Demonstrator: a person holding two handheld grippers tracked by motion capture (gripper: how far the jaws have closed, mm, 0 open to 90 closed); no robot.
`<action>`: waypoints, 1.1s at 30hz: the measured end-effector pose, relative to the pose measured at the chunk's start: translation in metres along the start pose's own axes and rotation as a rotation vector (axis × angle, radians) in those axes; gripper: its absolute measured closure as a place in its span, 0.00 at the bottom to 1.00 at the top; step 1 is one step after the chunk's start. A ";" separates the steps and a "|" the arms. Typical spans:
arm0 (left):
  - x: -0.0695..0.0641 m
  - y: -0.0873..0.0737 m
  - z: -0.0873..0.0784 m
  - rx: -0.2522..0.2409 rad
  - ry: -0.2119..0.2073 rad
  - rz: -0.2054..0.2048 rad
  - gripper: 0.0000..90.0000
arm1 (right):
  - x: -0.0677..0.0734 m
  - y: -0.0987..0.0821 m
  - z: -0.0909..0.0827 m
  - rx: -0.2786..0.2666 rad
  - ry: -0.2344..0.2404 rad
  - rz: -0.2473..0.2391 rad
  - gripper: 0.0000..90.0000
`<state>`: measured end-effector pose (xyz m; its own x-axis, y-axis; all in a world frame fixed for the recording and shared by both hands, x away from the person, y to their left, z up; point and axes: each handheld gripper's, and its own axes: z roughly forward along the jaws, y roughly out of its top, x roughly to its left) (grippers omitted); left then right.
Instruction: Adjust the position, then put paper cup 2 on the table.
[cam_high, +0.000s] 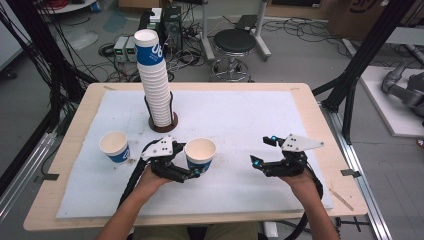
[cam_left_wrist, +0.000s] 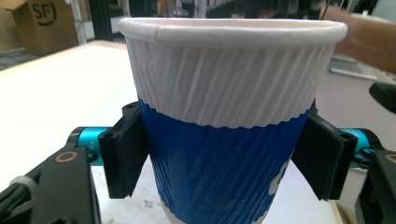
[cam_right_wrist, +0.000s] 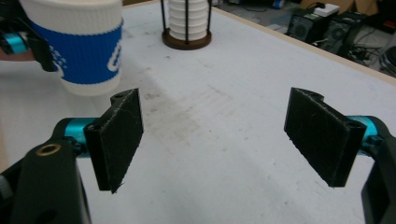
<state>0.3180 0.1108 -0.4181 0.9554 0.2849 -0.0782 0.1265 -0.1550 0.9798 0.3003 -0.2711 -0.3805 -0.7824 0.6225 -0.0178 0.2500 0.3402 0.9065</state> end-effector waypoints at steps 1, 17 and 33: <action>0.000 0.000 0.000 -0.009 0.005 0.001 0.28 | -0.001 -0.002 -0.001 0.000 -0.014 0.000 0.22; 0.003 -0.001 -0.004 -0.078 0.039 0.011 0.28 | -0.004 -0.014 -0.005 -0.007 -0.059 0.026 0.22; 0.029 0.020 0.022 -0.151 0.101 0.007 0.27 | -0.007 -0.018 -0.011 -0.030 -0.078 0.042 0.22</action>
<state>0.3543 0.0948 -0.4046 0.9234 0.3791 -0.0598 0.0709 -0.0154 0.9974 0.2946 -0.2894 -0.3922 -0.7246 0.6890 -0.0112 0.2637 0.2923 0.9192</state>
